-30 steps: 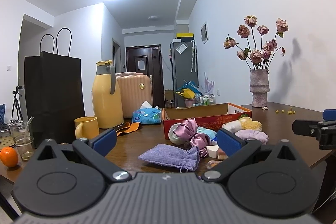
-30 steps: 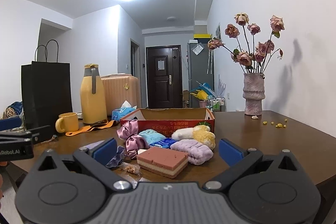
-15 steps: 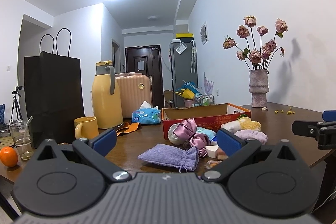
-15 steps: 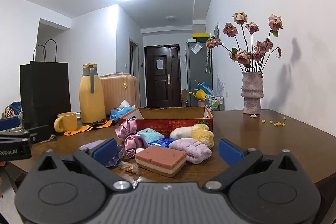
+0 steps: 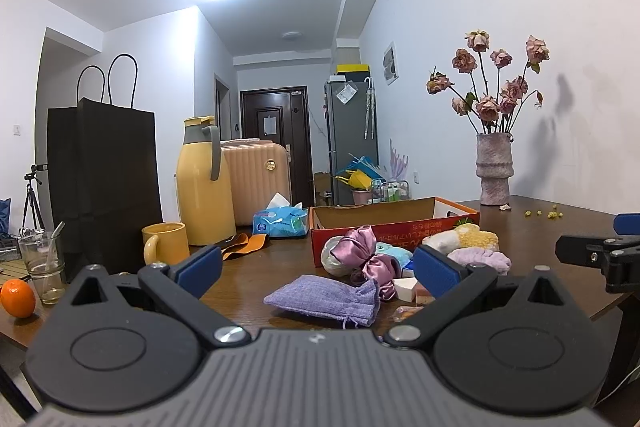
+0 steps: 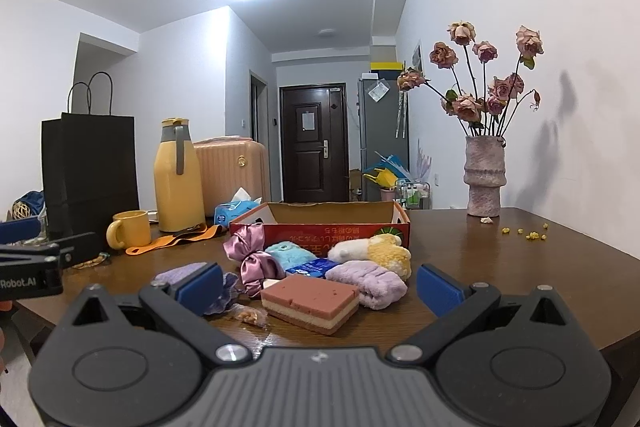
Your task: Organize soft objects
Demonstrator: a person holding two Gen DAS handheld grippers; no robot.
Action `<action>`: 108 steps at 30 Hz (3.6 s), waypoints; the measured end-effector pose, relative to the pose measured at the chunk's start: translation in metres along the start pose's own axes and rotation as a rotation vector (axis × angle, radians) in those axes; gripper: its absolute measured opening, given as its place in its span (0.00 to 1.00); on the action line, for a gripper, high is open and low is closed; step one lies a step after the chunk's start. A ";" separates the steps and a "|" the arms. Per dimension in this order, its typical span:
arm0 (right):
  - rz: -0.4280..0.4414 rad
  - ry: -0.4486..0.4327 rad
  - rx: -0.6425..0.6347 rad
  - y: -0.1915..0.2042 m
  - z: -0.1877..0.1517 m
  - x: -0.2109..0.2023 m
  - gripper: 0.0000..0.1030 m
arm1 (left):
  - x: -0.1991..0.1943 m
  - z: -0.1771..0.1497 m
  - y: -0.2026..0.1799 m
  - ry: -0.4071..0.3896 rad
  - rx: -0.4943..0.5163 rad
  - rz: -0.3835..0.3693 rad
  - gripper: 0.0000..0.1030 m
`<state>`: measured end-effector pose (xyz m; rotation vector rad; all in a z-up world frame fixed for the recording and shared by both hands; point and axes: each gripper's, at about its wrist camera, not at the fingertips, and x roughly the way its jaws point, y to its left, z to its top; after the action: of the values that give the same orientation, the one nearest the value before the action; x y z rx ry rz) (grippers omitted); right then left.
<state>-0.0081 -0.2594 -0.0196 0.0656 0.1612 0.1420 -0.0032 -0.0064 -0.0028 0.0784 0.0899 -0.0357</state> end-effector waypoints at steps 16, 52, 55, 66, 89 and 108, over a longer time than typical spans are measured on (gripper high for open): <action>-0.006 0.006 0.027 -0.004 -0.001 0.000 1.00 | 0.000 0.000 0.000 -0.002 0.001 0.002 1.00; -0.037 0.162 0.058 -0.014 -0.027 0.091 1.00 | 0.114 -0.004 -0.017 0.193 -0.071 -0.242 0.97; -0.044 0.240 0.126 -0.026 -0.020 0.119 0.99 | 0.148 0.003 -0.028 0.244 -0.106 -0.318 0.84; 0.049 0.365 0.412 -0.067 -0.022 0.182 0.61 | 0.257 -0.005 -0.052 0.596 -0.297 -0.423 0.50; 0.155 0.410 0.475 -0.114 -0.027 0.171 0.27 | 0.239 -0.011 -0.080 0.768 -0.417 -0.437 0.26; 0.144 0.278 0.348 -0.155 0.157 0.392 0.23 | 0.481 0.131 -0.083 0.617 -0.464 -0.501 0.25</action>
<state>0.4217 -0.3639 0.0627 0.4055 0.4585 0.2654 0.4838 -0.1152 0.0771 -0.4033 0.7300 -0.4897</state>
